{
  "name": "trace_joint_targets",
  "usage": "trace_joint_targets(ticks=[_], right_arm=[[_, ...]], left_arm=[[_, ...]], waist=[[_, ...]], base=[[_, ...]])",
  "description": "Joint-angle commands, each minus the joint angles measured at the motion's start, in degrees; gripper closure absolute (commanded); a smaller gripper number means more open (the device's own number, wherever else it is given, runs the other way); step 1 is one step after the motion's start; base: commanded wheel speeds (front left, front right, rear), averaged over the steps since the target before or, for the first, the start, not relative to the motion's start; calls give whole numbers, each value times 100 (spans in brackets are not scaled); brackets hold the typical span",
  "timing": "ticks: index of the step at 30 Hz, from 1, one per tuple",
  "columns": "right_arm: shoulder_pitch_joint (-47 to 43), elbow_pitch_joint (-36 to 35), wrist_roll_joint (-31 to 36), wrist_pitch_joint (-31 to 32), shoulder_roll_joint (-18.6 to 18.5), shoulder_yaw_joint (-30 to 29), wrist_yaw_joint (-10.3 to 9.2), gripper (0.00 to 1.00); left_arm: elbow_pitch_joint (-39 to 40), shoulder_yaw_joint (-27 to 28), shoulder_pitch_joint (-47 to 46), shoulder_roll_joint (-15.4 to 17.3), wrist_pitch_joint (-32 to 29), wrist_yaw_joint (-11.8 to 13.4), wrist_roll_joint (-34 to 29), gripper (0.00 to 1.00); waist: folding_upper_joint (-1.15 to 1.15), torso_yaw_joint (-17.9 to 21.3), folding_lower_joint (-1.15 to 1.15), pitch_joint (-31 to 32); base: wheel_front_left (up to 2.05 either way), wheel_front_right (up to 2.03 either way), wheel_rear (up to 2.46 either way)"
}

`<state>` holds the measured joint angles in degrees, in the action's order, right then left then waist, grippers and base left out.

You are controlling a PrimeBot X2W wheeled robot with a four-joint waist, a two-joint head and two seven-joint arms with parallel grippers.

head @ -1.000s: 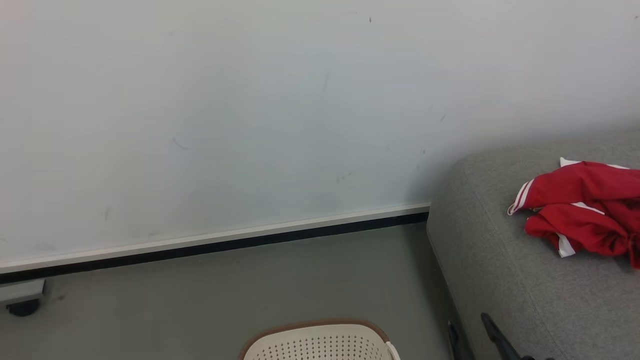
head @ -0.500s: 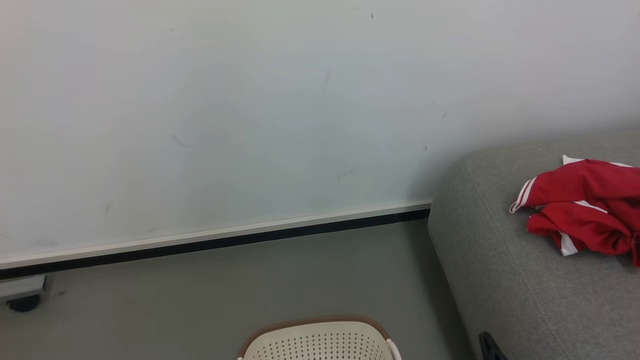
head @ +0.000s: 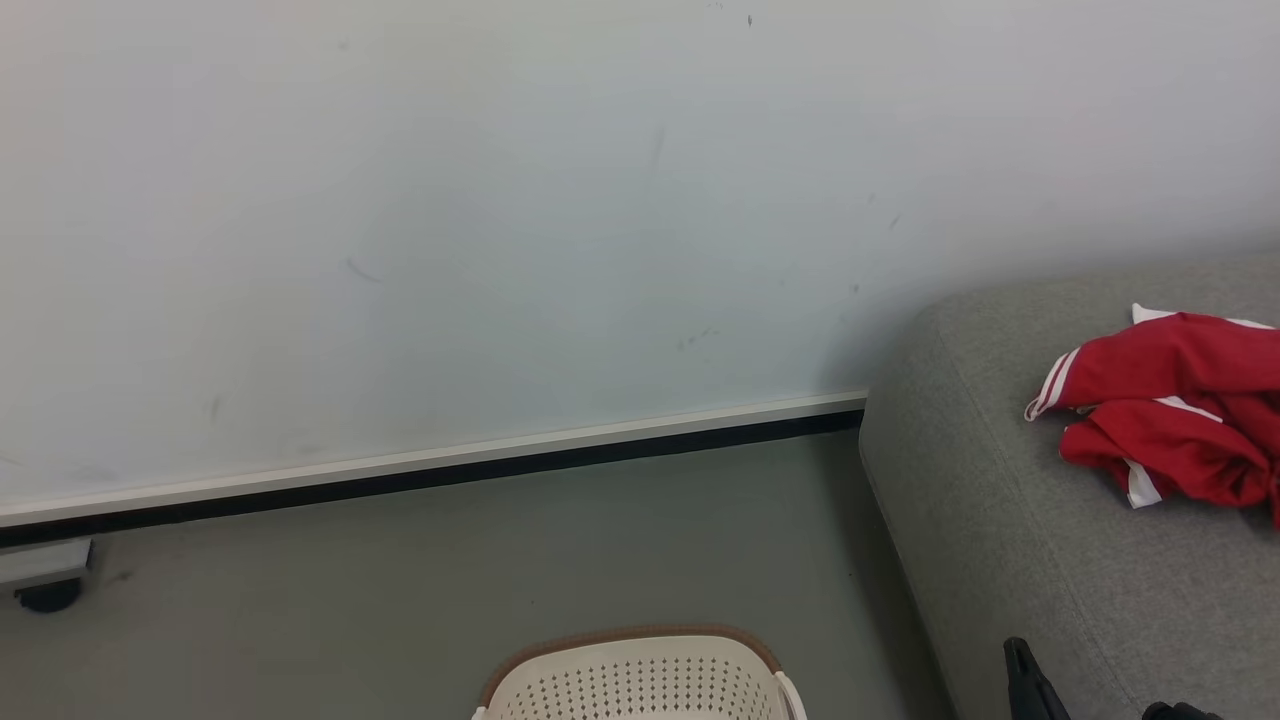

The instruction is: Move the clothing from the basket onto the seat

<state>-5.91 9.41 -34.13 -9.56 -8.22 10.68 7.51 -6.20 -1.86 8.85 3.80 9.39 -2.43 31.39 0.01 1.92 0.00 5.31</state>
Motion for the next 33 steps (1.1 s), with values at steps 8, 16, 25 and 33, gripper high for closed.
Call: trace_joint_targets(ticks=[8,16,25,33], right_arm=[[307,7,-823,190,27,-253,-1,100],[426,77,-1472,367,60,-462,-1,100],[554,149,-2130,561,101,-690,-1,100],[659,205,-2658,723,140,-881,-1,100]], left_arm=[[-113,74,-365,8,-170,-69,845,100],[-248,104,-570,-3,-313,-126,1501,100],[-388,138,-781,-14,-461,-184,2178,100],[-511,167,-952,-25,-578,-231,2724,100]], waist=[[-1,-16,0,-46],[-1,-31,0,-91],[-1,-47,0,-141],[-1,-62,0,-186]], base=[[0,0,0],[0,0,0],[0,0,0],[0,0,0]])
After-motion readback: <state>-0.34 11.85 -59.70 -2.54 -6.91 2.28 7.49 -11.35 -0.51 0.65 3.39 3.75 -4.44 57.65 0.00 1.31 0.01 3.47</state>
